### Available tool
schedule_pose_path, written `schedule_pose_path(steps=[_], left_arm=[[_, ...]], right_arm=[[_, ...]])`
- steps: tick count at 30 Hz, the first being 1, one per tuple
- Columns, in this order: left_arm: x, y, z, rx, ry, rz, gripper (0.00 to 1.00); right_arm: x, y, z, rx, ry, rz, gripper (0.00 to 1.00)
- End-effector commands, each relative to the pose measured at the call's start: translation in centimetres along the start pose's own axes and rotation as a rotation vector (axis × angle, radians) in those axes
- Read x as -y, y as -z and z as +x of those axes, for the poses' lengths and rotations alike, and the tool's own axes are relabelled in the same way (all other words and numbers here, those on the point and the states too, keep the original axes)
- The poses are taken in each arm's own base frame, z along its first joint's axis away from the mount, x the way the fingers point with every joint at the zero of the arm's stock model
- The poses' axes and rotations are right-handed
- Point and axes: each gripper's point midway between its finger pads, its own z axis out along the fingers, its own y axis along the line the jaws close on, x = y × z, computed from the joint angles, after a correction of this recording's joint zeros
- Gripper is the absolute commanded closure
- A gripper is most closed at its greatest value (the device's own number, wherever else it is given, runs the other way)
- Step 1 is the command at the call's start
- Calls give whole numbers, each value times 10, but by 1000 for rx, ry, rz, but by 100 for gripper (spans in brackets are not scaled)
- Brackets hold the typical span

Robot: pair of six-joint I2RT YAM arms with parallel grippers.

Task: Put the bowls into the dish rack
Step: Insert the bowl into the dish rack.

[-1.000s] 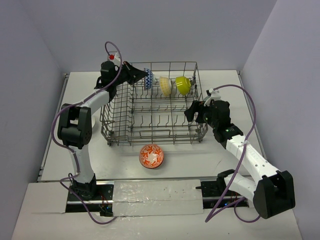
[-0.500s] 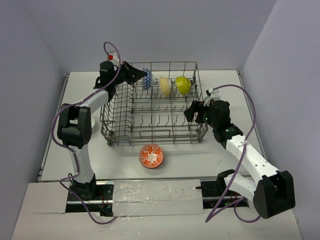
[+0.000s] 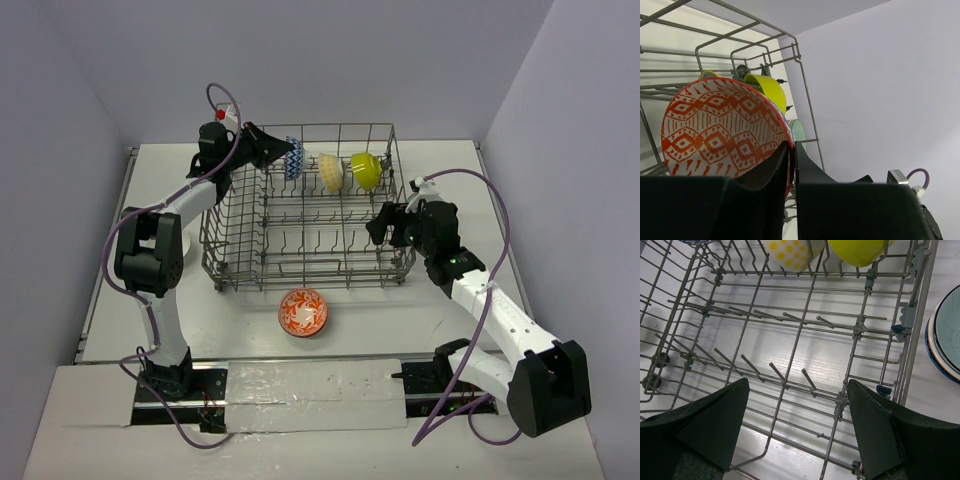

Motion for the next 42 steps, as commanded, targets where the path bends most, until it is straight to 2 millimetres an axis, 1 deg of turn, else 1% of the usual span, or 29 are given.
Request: schedule_pose_path(steps=[1,5,10,15,19,25,34,37,40,42], left_arm=[[-75,6,19,-45,108,-108,88],[-82,9,20,-43,116,-118,95],[-89,12,21,-34,114,-144,96],[-97,14,26,-36,131,-148,98],[-106,16,31,-42,138,-165,96],[-114,16,32,-34,137,-187,94],[-118,15,25,-22,114,-234,85],[-121,15,27,-30,121,-245,84],[-122,14,29,-39,127,-242,85],[-119,12,29,-42,123,-228,91]], right_arm=[[-12,-1,-25,67,25,-36,13],[-13,-1,-24,64,28,-40,13],[-15,-1,-23,63,34,-42,13],[-15,-1,-23,61,38,-43,13],[-16,0,-23,62,39,-44,13],[-17,1,-24,64,41,-47,13],[-18,2,-24,65,47,-48,13],[-18,2,-25,68,49,-49,13],[-18,3,-25,67,47,-51,13],[-19,2,-25,67,48,-52,13]])
